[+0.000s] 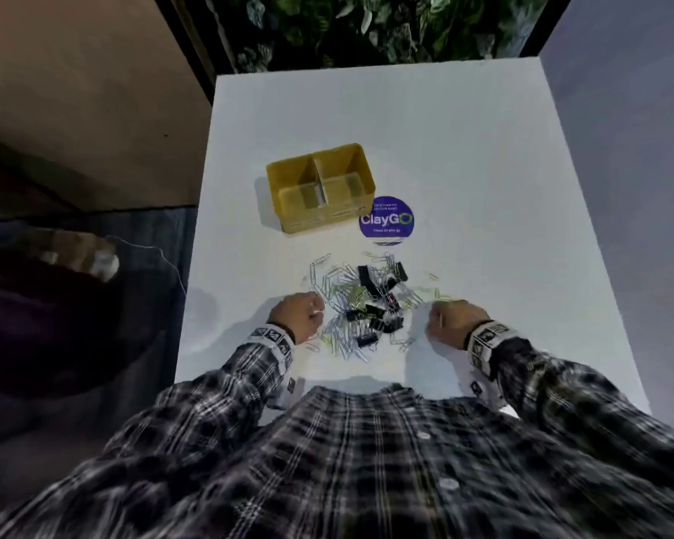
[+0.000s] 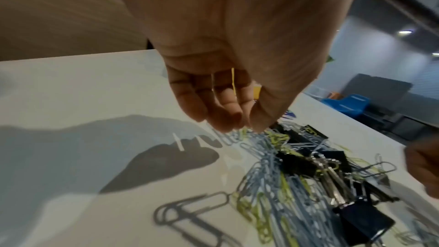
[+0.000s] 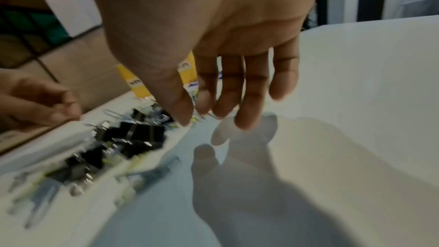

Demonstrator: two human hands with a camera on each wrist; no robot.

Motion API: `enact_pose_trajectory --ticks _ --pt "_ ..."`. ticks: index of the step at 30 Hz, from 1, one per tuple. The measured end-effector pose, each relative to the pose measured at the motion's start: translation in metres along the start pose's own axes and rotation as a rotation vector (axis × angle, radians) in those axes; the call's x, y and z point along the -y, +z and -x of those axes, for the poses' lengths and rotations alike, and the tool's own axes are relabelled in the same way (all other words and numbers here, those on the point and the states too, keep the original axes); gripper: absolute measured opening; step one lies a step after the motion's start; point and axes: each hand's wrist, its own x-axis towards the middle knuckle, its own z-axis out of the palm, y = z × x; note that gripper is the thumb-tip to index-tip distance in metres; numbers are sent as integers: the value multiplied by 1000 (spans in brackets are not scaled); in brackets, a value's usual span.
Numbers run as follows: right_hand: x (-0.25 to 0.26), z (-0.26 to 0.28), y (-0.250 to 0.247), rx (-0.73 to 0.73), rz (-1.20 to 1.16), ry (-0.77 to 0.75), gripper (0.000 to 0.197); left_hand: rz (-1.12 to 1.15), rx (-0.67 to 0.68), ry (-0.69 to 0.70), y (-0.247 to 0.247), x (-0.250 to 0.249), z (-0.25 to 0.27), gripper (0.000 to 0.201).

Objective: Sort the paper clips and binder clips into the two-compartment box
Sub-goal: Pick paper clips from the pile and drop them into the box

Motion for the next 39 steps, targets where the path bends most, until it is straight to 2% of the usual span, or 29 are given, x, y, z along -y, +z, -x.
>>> enact_pose_trajectory --ticks 2,6,7,11,14,18,21,25,29,31,33,35,37,39 --pt "11 -10 -4 -117 -82 -49 34 -47 10 74 0 -12 -9 13" --pt "47 -22 -10 -103 -128 -142 66 -135 79 228 8 -30 -19 30" --pt "50 -27 -7 -92 -110 -149 65 -172 87 262 11 -32 -21 34" --pt "49 -39 3 -100 -96 -161 39 -214 66 338 20 -36 -29 46" --pt "42 -41 7 -173 -185 -183 26 -243 57 420 26 -33 -32 52" --pt "28 -34 5 -280 -315 -151 23 -285 80 467 34 -32 -32 40" --pt "15 -27 4 -282 -377 -84 28 -261 70 460 36 -29 -31 32" --pt "5 -21 11 -217 -287 -87 42 -126 41 434 32 -25 -29 33" --pt "12 -19 14 -237 -209 -136 23 -124 -74 425 24 -25 -34 35" --pt "18 -23 15 -224 -172 -98 28 -175 -135 409 22 -27 -44 36" --pt "22 -26 16 -195 -141 -78 29 -231 -107 362 23 -33 -52 42" --pt "24 -27 17 -218 -148 -82 20 -269 -60 344 26 -40 -58 46" --pt "22 -27 17 -233 -155 -87 14 -277 -51 334 31 -43 -61 47" --pt "17 -24 14 -183 -189 -63 11 -278 -62 318 35 -44 -61 48"
